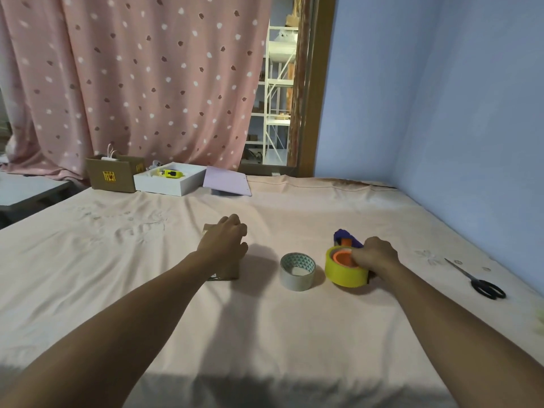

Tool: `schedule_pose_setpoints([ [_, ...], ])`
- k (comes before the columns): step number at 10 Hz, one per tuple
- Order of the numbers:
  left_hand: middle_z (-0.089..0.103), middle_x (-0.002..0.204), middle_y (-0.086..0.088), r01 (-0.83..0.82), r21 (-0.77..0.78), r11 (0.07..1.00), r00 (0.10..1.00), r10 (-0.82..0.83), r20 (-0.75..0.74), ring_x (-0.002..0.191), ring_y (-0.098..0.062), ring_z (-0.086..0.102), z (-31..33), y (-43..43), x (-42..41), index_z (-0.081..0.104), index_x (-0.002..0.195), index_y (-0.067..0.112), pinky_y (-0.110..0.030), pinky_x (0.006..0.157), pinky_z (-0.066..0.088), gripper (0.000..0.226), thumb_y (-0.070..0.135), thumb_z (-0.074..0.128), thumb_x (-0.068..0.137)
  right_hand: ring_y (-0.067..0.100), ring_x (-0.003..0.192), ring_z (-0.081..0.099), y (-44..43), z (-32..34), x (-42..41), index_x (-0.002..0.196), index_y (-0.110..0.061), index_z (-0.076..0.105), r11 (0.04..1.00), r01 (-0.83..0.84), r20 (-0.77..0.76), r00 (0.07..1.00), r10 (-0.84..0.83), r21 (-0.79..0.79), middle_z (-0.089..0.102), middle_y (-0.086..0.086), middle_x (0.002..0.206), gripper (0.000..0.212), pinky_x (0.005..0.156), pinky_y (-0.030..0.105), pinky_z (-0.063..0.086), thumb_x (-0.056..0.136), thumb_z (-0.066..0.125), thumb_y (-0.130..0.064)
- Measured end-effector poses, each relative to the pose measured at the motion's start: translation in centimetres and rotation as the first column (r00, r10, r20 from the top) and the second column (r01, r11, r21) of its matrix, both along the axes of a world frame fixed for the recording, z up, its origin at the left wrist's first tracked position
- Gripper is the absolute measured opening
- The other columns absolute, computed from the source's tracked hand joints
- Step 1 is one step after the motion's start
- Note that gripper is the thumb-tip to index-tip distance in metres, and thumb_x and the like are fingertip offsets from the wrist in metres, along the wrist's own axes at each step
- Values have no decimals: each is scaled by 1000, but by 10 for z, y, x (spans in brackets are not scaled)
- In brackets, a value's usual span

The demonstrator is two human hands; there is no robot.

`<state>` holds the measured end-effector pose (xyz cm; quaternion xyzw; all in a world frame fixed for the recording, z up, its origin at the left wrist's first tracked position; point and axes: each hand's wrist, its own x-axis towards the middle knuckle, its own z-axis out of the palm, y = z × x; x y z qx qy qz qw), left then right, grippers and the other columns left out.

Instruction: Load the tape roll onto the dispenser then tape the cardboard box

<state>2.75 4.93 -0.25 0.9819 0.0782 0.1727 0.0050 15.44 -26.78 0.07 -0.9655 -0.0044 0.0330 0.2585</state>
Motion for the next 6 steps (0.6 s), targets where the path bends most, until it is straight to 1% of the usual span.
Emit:
schedule_pose_setpoints([
  [1,58,126,-8,18,12,1000,1000,-18,21,117,-30,55,-6,-3,0,68,121,9,-38,86,40,33,19,60,90,33,102,65,5,-12,-4,101,-14,62,999,41,28,999,-40,-28,64,11,104,42,74,32,45,83,69,-51],
  [2,59,125,-9,42,16,999,998,-43,47,115,-31,57,-8,-1,-3,69,118,8,-38,88,38,31,17,59,90,33,96,62,5,-15,-10,96,-17,58,994,33,35,999,-29,-107,61,8,99,27,74,31,46,83,67,-39],
  [3,63,120,-10,54,39,998,994,-57,98,112,-33,60,-12,2,-7,73,109,7,-40,89,39,25,20,62,91,31,88,57,2,-15,-11,97,-17,57,992,1,22,1000,1,-129,62,8,98,27,73,31,47,83,69,-36],
  [4,66,110,-10,65,79,995,985,-76,156,101,-35,65,-17,6,-11,74,99,7,-44,89,46,21,24,67,88,30,89,60,-1,-13,-12,98,-16,56,991,-21,-10,1000,20,-130,61,8,96,28,71,31,46,82,70,-35],
  [5,66,115,-11,70,124,990,989,-85,122,102,-36,66,-21,7,-15,72,103,7,-46,94,46,26,28,66,89,30,97,66,-2,-15,-9,108,-15,61,991,-52,-65,997,45,-123,67,9,105,37,76,33,52,81,71,-37],
  [6,64,120,-10,61,98,993,991,-72,114,109,-35,64,-19,5,-13,72,106,8,-45,100,41,31,34,61,94,30,106,66,7,-9,-10,114,-16,64,982,-48,-22,999,45,-181,69,8,115,45,83,33,52,80,69,-45],
])
